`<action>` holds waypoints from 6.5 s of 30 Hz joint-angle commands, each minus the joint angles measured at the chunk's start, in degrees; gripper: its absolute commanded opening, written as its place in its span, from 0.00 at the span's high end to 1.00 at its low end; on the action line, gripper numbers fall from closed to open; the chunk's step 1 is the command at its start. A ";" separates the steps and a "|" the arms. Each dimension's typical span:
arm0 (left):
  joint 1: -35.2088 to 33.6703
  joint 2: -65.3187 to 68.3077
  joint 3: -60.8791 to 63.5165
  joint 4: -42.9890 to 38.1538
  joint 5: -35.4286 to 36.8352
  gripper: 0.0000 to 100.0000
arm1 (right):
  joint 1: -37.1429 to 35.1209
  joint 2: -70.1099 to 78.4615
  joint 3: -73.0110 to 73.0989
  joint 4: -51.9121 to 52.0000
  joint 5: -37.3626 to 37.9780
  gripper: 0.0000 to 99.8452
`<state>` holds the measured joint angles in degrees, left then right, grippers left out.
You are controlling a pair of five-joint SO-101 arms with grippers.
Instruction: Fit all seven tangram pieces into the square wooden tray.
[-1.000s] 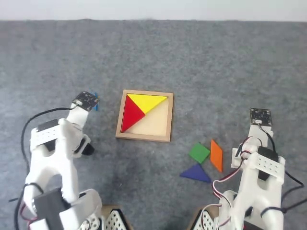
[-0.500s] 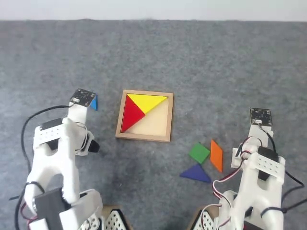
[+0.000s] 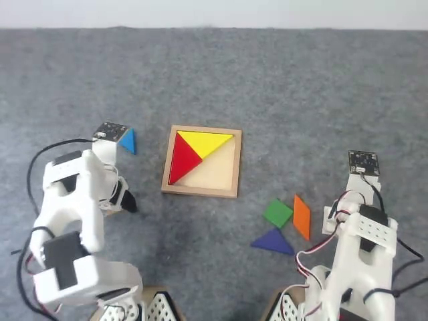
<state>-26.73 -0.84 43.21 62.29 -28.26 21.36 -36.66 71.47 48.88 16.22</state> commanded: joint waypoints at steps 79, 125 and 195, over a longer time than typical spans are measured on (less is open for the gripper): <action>-0.62 -2.99 1.89 1.14 8.88 0.83 | -0.13 0.04 -0.44 -0.40 0.70 0.92; 2.29 9.49 -12.00 3.78 32.62 0.80 | -0.13 -0.04 -0.53 -0.40 0.70 0.92; 0.35 6.95 -7.78 7.56 18.81 0.79 | -0.13 -0.04 -0.53 -0.31 0.79 0.92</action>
<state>-26.20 6.99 34.42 68.18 -7.87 21.36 -36.66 71.47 48.88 16.22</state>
